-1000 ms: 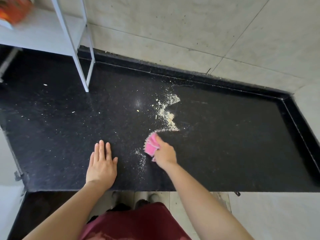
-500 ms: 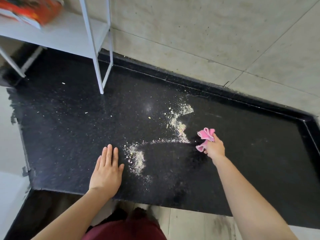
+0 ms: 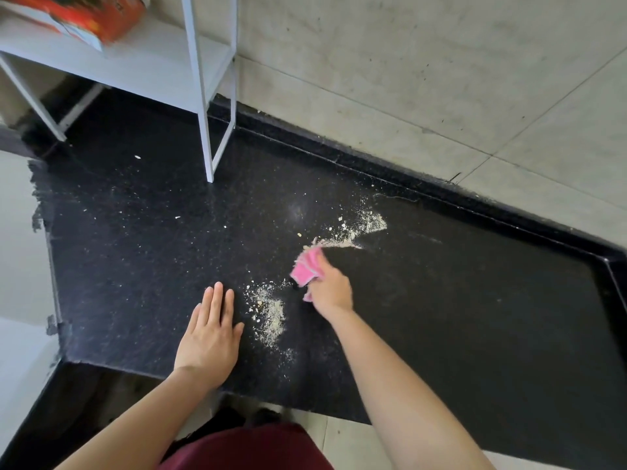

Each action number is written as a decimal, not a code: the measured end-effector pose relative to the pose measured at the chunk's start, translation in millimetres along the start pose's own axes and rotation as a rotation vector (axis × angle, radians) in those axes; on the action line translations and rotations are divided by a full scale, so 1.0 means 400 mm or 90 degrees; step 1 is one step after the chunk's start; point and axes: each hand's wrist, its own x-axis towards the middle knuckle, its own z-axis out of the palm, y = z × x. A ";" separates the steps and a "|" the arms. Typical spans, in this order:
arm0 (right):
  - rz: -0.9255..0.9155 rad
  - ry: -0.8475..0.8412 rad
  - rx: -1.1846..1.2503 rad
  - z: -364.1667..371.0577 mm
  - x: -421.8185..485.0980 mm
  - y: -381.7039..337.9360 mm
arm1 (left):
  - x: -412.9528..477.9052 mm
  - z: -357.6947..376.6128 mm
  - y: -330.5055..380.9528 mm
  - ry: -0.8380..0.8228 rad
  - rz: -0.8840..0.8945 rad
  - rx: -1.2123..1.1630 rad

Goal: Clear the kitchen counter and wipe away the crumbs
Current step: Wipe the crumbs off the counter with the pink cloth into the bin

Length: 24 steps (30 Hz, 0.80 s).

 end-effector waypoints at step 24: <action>0.177 0.124 0.106 -0.382 0.371 0.151 | 0.401 -0.116 0.012 0.037 -0.246 -0.107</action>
